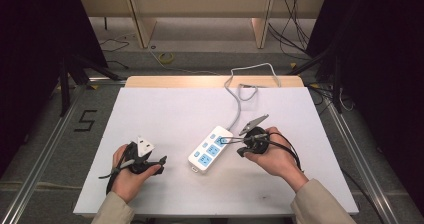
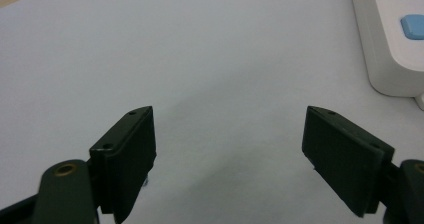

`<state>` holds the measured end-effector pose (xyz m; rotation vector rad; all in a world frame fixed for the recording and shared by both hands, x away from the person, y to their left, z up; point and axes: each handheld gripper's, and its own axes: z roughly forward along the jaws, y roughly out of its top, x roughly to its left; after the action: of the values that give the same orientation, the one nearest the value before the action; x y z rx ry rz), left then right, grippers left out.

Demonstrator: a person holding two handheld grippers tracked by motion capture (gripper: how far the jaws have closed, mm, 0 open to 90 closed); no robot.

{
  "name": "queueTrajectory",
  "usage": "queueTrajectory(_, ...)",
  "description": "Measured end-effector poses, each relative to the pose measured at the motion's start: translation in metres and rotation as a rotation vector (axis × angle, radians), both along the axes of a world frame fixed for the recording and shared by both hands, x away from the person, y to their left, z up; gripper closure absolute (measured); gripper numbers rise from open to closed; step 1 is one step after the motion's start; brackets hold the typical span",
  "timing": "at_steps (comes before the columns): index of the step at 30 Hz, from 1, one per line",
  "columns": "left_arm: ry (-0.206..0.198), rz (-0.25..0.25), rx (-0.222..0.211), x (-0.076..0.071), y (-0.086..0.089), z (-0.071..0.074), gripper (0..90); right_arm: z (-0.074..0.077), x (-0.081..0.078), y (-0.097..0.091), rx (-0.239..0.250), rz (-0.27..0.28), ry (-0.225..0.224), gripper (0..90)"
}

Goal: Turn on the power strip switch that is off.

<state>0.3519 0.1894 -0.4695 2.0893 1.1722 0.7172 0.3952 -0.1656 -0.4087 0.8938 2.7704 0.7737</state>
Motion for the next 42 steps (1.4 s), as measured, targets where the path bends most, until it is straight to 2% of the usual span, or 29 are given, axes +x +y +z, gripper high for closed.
queueTrajectory(42, -0.004, -0.001, -0.005, 0.0, -0.001, -0.001, 21.4, 0.008, 0.009, 0.026, -0.011, 0.034, 0.011, 90.0)
